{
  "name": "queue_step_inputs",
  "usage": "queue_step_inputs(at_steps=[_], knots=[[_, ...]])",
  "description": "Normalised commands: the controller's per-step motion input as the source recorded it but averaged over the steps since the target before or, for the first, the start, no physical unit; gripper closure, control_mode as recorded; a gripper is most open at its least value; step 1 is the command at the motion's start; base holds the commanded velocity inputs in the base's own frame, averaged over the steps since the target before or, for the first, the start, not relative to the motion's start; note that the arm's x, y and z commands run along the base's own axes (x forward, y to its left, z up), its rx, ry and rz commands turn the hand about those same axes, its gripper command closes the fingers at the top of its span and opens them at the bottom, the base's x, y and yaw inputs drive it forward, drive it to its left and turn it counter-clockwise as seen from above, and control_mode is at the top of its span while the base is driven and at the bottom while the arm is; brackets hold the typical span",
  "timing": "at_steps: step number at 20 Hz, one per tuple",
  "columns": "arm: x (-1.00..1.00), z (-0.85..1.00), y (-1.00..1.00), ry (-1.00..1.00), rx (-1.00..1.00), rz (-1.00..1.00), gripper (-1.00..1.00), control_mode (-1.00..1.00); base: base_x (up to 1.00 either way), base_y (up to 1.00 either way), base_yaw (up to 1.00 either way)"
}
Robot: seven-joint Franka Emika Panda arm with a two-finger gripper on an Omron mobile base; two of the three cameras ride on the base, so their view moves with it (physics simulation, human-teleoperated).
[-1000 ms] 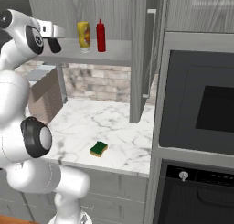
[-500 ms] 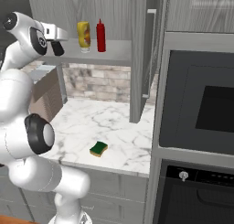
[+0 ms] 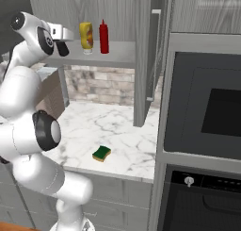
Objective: There are various items on the counter. Only move the condiments/shakers into the cabinet.
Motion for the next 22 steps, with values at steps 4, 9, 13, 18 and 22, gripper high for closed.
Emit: queue_step_inputs(at_steps=[4, 9, 13, 18, 22], knots=[[0.4, 0.0, 0.0, 0.0, 0.0, 0.0, 1.0, -1.0, 0.0, 0.0, 0.0], [0.34, -0.12, 0.0, 0.0, -0.05, 0.0, 1.0, -1.0, 0.0, 0.0, 0.0], [0.3, -0.36, 0.0, 0.03, -0.08, 0.0, 1.0, -1.0, 0.0, 0.0, 0.0], [0.14, -0.31, 0.0, 0.0, -0.02, 0.0, 1.0, -1.0, 0.0, 0.0, 0.0], [0.0, -0.06, 0.0, 0.0, 0.0, 0.0, 1.0, -1.0, 0.0, 0.0, 0.0]])
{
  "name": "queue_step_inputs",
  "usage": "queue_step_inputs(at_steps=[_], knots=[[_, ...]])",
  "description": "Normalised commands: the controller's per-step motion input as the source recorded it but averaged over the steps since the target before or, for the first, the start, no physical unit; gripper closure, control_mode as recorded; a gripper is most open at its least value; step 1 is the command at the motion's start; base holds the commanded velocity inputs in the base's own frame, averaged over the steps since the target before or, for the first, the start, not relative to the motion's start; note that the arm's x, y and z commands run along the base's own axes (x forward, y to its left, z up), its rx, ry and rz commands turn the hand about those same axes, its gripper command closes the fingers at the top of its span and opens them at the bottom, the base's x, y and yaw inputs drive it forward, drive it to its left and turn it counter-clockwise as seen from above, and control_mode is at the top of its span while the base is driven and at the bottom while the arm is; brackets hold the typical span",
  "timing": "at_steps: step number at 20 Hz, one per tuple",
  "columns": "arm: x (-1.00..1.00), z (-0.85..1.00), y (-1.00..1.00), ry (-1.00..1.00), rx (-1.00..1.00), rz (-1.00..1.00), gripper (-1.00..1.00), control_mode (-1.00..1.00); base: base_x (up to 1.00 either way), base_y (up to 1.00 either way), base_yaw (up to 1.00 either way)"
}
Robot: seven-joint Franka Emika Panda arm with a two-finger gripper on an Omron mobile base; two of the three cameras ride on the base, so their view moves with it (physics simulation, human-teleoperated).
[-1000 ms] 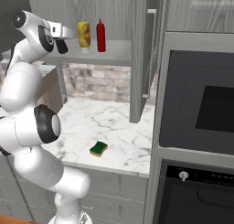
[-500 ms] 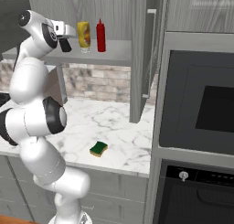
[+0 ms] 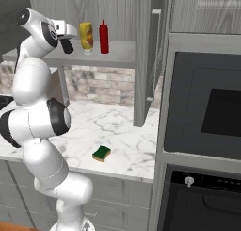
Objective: There are various items on the counter. Only move the condiments/shakers into the cabinet.
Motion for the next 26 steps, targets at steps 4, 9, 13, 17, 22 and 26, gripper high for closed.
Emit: queue_step_inputs(at_steps=[4, 9, 13, 17, 22, 26], knots=[[0.0, 0.0, 0.0, 0.0, 0.0, 0.0, -1.0, -1.0, 0.0, 0.0, 0.0], [0.0, -0.08, -0.01, -0.01, -0.04, 0.0, -1.0, -1.0, 0.0, 0.0, 0.0], [0.0, -0.06, -0.02, -0.01, -0.03, 0.0, -1.0, -1.0, 0.0, 0.0, 0.0], [0.02, -0.04, -0.03, 0.0, -0.02, 0.0, -1.0, -1.0, 0.0, 0.0, 0.0], [-0.04, -0.01, 0.0, 0.0, 0.0, 0.0, -1.0, -1.0, 0.0, 0.0, 0.0], [-0.94, -0.14, 0.0, -0.16, 0.0, -0.02, -1.0, -1.0, 0.0, 0.0, 0.0]])
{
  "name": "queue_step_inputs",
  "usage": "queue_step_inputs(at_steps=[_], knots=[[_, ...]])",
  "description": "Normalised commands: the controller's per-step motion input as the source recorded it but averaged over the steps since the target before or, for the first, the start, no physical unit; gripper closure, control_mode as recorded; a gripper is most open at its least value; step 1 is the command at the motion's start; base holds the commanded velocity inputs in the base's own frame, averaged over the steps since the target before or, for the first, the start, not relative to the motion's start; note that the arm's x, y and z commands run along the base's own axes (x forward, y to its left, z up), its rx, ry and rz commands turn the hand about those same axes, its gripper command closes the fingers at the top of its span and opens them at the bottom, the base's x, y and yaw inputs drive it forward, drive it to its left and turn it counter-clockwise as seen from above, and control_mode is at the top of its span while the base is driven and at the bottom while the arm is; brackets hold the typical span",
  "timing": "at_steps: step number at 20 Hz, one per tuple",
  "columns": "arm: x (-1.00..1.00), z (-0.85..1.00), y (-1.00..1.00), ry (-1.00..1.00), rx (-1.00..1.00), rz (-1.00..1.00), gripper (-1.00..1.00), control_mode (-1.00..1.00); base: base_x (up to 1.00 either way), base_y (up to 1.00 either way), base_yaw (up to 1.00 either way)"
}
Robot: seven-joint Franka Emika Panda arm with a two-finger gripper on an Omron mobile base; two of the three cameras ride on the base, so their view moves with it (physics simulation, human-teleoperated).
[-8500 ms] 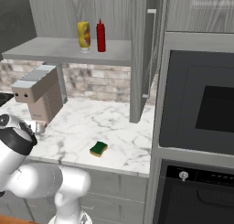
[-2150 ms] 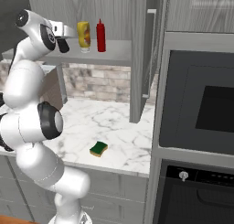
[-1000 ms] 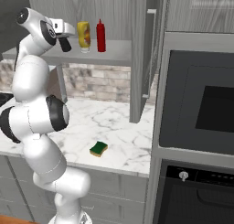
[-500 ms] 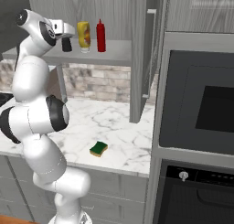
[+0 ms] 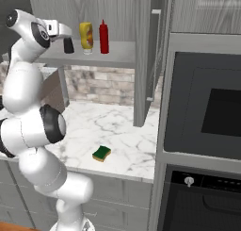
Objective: There are various items on the counter. Only move the condiments/shakers into the cabinet.
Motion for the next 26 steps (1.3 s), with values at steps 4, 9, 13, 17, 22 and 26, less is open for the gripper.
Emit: queue_step_inputs(at_steps=[4, 9, 13, 17, 22, 26], knots=[[-1.0, -0.67, 0.0, -0.34, -0.02, -0.01, -1.0, -1.0, 0.0, 0.0, 0.0], [-1.0, -0.97, -0.11, -0.36, -0.03, -0.02, -1.0, -1.0, 0.0, 0.0, 0.0], [-1.0, -1.0, -0.32, -0.27, -0.01, 0.0, -1.0, -1.0, 0.0, 0.0, 0.0], [-1.0, -0.37, -0.65, -0.39, 0.16, -0.01, -1.0, -1.0, 0.0, 0.0, 0.0], [-1.0, -0.02, -0.82, -0.47, 0.21, -0.04, -1.0, -1.0, 0.0, 0.0, 0.0], [-0.5, -0.06, -0.5, 0.0, 0.19, 0.0, -1.0, -1.0, 0.0, 0.0, 0.0]])
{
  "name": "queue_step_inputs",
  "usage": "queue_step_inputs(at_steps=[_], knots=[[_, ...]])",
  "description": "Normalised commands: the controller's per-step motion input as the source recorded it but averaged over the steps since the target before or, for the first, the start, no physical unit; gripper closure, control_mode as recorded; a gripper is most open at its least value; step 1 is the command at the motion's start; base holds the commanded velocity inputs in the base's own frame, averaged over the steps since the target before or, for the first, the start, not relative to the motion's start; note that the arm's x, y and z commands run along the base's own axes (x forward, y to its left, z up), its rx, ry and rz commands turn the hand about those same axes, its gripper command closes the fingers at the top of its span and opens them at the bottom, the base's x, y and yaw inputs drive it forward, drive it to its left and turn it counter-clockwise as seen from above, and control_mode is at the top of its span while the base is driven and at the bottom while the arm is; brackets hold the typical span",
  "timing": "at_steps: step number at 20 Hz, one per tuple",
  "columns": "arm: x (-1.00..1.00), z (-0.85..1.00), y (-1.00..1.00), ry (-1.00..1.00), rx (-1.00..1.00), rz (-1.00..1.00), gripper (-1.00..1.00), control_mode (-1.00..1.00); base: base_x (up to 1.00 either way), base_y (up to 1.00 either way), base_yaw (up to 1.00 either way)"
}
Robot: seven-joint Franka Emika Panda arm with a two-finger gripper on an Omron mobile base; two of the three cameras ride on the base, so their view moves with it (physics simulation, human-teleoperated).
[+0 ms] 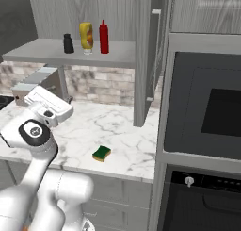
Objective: There are various items on the counter. Only move the condiments/shakers into the cabinet.
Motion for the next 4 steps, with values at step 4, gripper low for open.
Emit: queue_step_inputs(at_steps=[4], knots=[[-0.19, 0.0, -0.1, -0.09, 0.05, 0.0, -1.0, -1.0, 0.0, 0.0, 0.0]])
